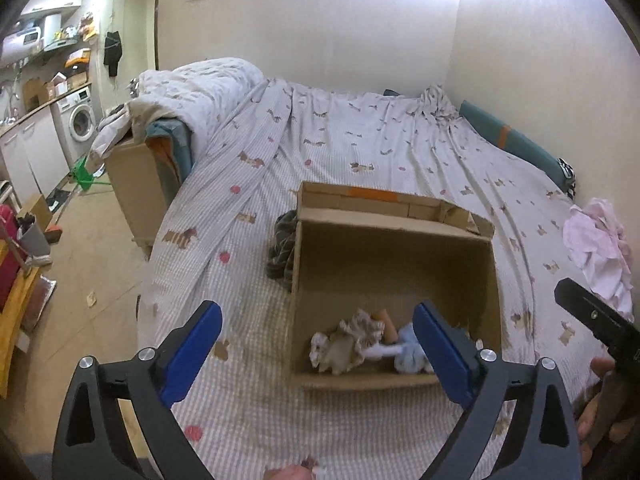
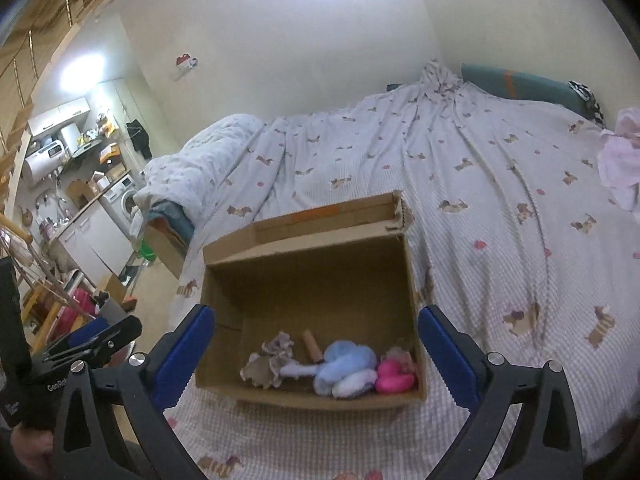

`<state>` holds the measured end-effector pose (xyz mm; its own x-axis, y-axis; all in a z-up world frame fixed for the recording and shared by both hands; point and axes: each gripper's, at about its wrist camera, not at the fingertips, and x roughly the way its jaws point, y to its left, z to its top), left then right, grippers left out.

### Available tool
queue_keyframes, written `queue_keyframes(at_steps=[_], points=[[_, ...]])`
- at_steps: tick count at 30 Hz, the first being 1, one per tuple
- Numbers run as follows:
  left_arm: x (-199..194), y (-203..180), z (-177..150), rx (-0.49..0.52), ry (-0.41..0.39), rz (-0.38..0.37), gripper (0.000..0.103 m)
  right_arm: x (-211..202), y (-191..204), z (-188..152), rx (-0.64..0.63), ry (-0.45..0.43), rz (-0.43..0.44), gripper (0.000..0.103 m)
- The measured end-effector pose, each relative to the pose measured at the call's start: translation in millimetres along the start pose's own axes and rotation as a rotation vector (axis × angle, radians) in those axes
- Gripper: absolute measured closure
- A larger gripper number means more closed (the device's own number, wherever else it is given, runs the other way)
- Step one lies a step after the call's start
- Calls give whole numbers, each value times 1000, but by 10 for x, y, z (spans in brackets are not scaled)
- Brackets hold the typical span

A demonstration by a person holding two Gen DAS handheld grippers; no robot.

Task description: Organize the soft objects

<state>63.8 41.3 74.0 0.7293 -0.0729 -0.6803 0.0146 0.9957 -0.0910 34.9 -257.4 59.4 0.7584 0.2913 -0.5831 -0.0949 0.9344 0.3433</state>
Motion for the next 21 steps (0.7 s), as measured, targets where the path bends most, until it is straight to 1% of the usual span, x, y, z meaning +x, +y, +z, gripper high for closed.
queue_keyframes(at_steps=[2,5,10,12,14,16,17,18,21], points=[[-48,46,-76,-7,6,-8,1,-66,27,-64,-15,6,-7,0],[-120,95,-204,-5,12,-14,1,-130,53,-171,-38,15,-16,0],[-174,66,-408,37,-3,41,1,-133,13,-398,-70,34,-41,0],[-151,82,-478,25,-7,47,1,-122,-40,-481,-69,25,-56,0],[-102,102,-479,5,-4,43,1,-69,-89,-501,-52,33,-86,0],[-75,110,-476,-13,-6,11,1,-36,-114,-499,-50,31,-64,0],[-60,114,-471,-19,-2,6,1,-27,-101,-504,-62,29,-78,0],[-41,116,-475,-24,4,7,1,-13,-85,-511,-78,29,-97,0],[11,134,-477,-35,19,18,1,15,-44,-529,-96,42,-103,0]])
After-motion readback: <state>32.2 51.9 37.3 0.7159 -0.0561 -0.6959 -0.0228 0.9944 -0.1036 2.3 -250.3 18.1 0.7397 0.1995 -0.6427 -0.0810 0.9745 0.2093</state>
